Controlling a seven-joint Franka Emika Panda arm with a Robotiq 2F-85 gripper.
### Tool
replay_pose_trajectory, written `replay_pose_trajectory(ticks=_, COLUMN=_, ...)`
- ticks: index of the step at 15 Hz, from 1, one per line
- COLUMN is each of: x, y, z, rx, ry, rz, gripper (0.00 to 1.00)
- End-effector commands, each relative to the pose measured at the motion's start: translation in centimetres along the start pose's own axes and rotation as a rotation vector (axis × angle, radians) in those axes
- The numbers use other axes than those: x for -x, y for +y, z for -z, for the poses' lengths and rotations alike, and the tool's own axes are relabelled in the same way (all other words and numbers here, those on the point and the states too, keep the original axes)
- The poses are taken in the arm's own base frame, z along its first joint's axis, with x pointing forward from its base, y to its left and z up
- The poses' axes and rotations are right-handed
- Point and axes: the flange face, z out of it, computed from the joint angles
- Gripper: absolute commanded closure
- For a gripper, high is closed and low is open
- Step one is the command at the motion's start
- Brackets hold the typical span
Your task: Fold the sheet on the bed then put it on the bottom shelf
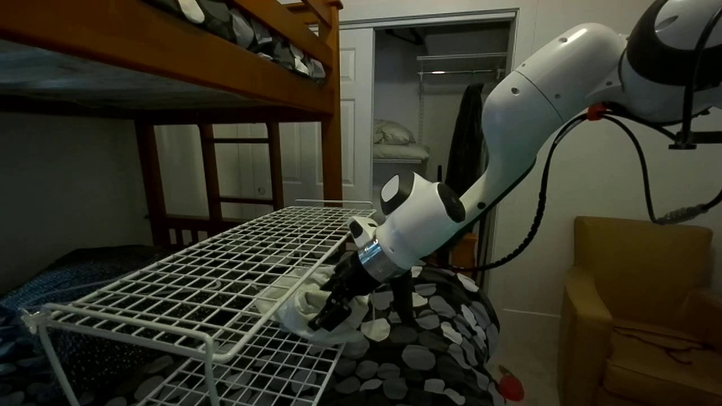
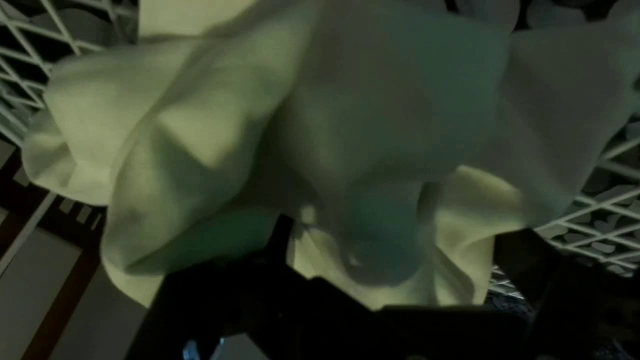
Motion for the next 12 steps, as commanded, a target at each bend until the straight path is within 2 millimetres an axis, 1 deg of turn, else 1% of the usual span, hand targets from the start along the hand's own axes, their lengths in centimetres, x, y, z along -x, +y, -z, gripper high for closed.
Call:
replay_pose_trajectory(ticks=1, x=1.6, y=0.4, z=0.7, rx=-0.099, ry=-0.029, rz=-0.002, gripper=0.0)
replay_pose_trajectory(ticks=3, x=1.5, y=0.5, z=1.2, rx=-0.133, ry=-0.025, rz=0.008, gripper=0.0)
replay_pose_trajectory(ticks=5, x=0.8, y=0.5, z=1.7, rx=-0.188, ry=0.005, rz=0.044, gripper=0.0)
replay_pose_trajectory(ticks=9, x=1.1, y=0.4, z=3.2, rx=-0.273, ry=0.015, rz=0.134, gripper=0.0)
replay_pose_trajectory(ticks=12, x=1.8, y=0.3, z=4.5, rx=-0.306, ry=-0.007, rz=0.171, gripper=0.0)
